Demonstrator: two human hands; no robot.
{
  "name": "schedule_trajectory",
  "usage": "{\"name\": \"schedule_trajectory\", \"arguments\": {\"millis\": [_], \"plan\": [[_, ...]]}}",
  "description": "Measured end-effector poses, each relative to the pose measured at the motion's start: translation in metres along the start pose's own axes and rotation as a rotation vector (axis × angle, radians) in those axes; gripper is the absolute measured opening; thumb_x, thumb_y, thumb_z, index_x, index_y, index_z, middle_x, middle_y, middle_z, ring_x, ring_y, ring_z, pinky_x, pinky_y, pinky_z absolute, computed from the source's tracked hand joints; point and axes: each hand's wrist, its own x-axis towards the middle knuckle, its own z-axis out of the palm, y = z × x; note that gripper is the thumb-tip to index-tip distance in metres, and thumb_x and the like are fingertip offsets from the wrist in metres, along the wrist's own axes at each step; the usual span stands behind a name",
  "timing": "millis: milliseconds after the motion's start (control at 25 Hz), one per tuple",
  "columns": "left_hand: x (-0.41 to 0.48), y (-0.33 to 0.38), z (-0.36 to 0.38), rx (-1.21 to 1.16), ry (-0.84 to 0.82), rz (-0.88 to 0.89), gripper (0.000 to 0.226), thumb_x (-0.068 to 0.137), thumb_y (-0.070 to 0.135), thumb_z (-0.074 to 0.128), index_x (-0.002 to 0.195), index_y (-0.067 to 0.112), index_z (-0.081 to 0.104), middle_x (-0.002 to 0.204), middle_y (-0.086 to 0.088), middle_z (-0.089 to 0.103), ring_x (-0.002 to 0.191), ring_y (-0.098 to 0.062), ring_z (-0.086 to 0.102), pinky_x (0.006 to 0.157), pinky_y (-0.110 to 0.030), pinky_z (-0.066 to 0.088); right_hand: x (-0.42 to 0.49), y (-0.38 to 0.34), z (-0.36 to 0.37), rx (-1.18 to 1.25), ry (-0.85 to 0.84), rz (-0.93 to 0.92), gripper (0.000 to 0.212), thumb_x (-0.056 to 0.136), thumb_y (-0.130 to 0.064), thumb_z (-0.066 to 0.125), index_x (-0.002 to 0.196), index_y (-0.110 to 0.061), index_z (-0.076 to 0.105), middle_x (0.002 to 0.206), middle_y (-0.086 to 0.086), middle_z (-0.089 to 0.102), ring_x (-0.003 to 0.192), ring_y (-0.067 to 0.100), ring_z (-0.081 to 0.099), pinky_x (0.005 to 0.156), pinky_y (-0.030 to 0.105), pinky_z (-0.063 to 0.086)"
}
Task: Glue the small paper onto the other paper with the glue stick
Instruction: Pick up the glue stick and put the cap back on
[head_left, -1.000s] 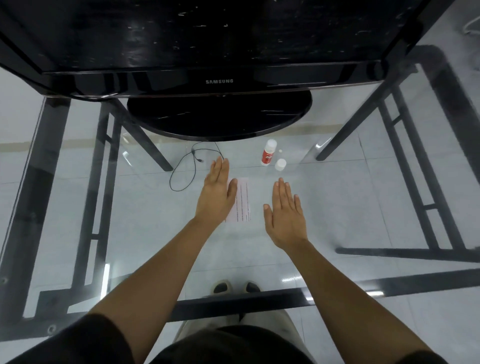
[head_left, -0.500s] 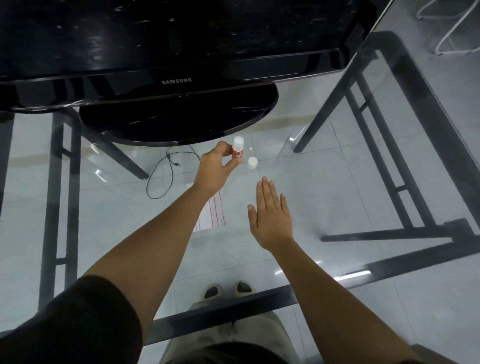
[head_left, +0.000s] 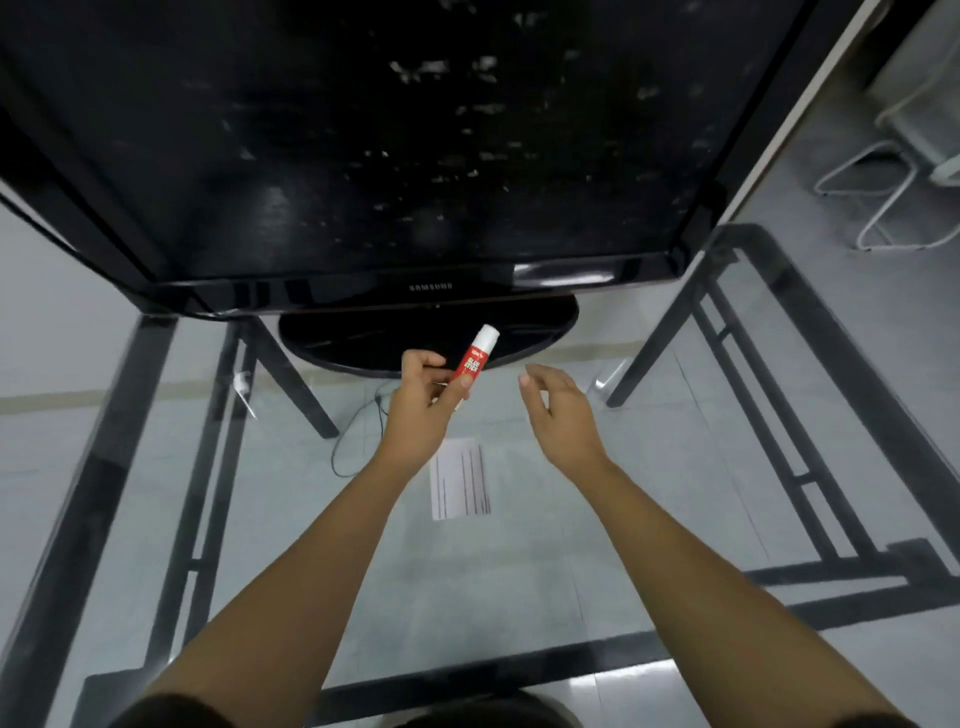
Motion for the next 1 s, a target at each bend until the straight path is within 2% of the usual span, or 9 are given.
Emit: {"name": "schedule_trajectory", "arguments": {"millis": [160,280,400,480,560,640,800,920,1000], "plan": [[-0.012,0.047,-0.023,-0.036,0.052,0.127,0.028,0.085,0.028,0.064,0.084,0.028,0.036,0.087,-0.001,0.069,0.081,-0.013,0.069,0.072,-0.035,0.055,0.012,-0.07,-0.012,0.278,-0.089,-0.049,0.039,0.092,-0.044,0.047,0.117,-0.018,0.06,0.112,-0.004,0.065,0.101,0.003,0.056,0.077,0.009,0.038],[-0.021,0.07,-0.03,-0.036,0.083,0.228,0.026,0.084,0.032,0.063,0.083,0.029,0.038,0.087,-0.001,0.07,0.079,-0.01,0.069,0.069,-0.023,0.055,0.012,-0.103,-0.017,0.372,-0.126,-0.059,0.033,0.087,-0.049,0.053,0.101,-0.023,0.066,0.093,-0.011,0.066,0.091,0.0,0.059,0.074,0.014,0.041],[-0.033,0.081,-0.034,-0.007,0.149,0.254,0.023,0.084,0.049,0.054,0.087,0.029,0.042,0.088,-0.004,0.068,0.079,-0.012,0.068,0.068,-0.025,0.056,0.008,-0.124,-0.022,0.407,-0.138,-0.082,0.028,0.086,-0.047,0.056,0.088,-0.022,0.068,0.089,0.001,0.068,0.089,0.012,0.062,0.074,0.02,0.046],[-0.041,0.079,-0.035,-0.12,0.12,0.16,0.032,0.083,0.056,0.047,0.093,0.026,0.048,0.088,-0.004,0.068,0.079,-0.016,0.069,0.069,-0.027,0.056,0.004,-0.131,-0.024,0.414,-0.151,-0.105,0.028,0.087,-0.046,0.055,0.087,-0.02,0.068,0.094,0.01,0.068,0.095,0.021,0.062,0.081,0.028,0.048],[-0.05,0.078,-0.035,-0.324,0.027,0.037,0.037,0.082,0.054,0.048,0.098,0.021,0.052,0.083,-0.006,0.07,0.076,-0.018,0.069,0.067,-0.024,0.055,0.001,-0.136,-0.027,0.425,-0.15,-0.124,0.03,0.087,-0.046,0.055,0.087,-0.019,0.067,0.095,0.014,0.067,0.097,0.026,0.061,0.086,0.035,0.049],[-0.055,0.077,-0.035,-0.385,0.025,0.05,0.032,0.083,0.046,0.054,0.098,0.018,0.053,0.08,-0.004,0.07,0.076,-0.018,0.068,0.068,-0.023,0.053,-0.001,-0.142,-0.028,0.429,-0.156,-0.128,0.031,0.087,-0.046,0.055,0.087,-0.017,0.067,0.096,0.016,0.067,0.097,0.029,0.061,0.087,0.037,0.049],[-0.062,0.081,-0.033,-0.244,0.174,0.255,0.014,0.085,0.029,0.063,0.088,0.029,0.05,0.087,0.009,0.064,0.08,-0.012,0.064,0.069,-0.024,0.054,-0.004,-0.148,-0.026,0.486,-0.154,-0.099,0.037,0.083,-0.051,0.058,0.086,-0.016,0.067,0.094,0.011,0.069,0.094,0.019,0.065,0.086,0.03,0.049],[-0.063,0.081,-0.031,0.108,0.383,0.428,0.021,0.085,0.022,0.065,0.082,0.031,0.046,0.087,0.0,0.057,0.076,-0.009,0.056,0.066,-0.012,0.047,-0.006,-0.15,-0.023,0.541,-0.158,-0.07,0.035,0.082,-0.052,0.058,0.087,-0.019,0.068,0.087,0.0,0.071,0.087,0.005,0.066,0.083,0.023,0.049],[-0.065,0.081,-0.032,0.185,0.42,0.466,0.019,0.084,0.024,0.065,0.082,0.028,0.047,0.087,-0.002,0.058,0.077,-0.01,0.057,0.064,-0.009,0.046,-0.006,-0.147,-0.022,0.554,-0.158,-0.072,0.033,0.083,-0.051,0.058,0.087,-0.019,0.068,0.085,-0.002,0.07,0.085,0.004,0.066,0.081,0.022,0.049]]}}
